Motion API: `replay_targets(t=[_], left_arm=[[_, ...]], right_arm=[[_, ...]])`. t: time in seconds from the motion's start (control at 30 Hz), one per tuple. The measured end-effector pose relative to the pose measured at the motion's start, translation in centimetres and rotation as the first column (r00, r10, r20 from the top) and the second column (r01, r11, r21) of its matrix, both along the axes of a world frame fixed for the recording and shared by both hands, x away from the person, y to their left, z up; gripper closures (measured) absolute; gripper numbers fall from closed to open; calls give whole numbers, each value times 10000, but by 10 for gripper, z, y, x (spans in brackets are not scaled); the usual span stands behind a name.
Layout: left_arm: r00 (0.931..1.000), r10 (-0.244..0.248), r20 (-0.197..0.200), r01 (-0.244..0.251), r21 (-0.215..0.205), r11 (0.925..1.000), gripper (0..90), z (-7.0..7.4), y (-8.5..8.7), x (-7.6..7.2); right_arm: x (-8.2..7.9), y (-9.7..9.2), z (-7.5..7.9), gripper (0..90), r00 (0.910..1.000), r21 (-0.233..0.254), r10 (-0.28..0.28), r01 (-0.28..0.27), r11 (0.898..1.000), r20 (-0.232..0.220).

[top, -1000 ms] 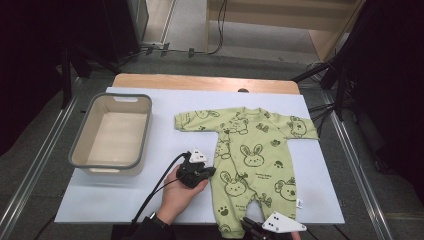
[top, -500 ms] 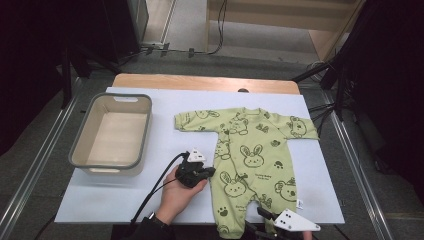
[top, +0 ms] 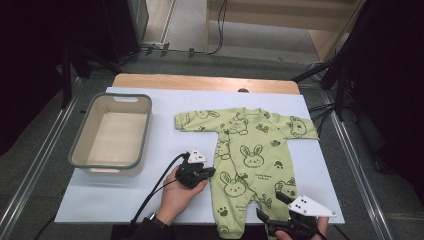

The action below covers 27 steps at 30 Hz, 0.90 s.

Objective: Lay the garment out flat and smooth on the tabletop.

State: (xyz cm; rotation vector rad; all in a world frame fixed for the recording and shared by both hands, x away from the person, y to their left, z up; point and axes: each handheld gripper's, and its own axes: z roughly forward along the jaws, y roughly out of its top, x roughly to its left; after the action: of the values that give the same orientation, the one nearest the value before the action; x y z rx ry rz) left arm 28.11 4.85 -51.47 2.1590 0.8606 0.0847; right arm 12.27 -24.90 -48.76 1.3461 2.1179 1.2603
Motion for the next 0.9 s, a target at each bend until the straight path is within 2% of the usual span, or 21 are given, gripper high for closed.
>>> replay_targets(t=[0.1,0.27,0.33,0.4,0.57,0.9], left_arm=[[10000,8,-32,-8,-5,10000,882,0,0,0],[10000,7,-84,-7,-68,10000,882,0,0,1],[10000,18,-90,-19,-71,10000,882,0,1,1],[9999,19,-100,-20,-79,10000,881,0,1,1],[9999,-2,-130,1,-63,10000,882,0,1,1],[9997,-3,-224,0,-143,9999,881,0,1,2]], right_arm=[[6,-7,7,80,9998,39,-47,46,10000,200],[19,-20,19,67,9988,127,-266,261,9996,409],[24,-25,23,0,9983,89,-285,281,9996,499],[29,-30,26,0,9981,168,-253,244,9996,558],[37,-43,33,0,9944,-4,-658,661,9978,821],[47,-69,40,0,9864,153,-1264,1255,9920,1054]])
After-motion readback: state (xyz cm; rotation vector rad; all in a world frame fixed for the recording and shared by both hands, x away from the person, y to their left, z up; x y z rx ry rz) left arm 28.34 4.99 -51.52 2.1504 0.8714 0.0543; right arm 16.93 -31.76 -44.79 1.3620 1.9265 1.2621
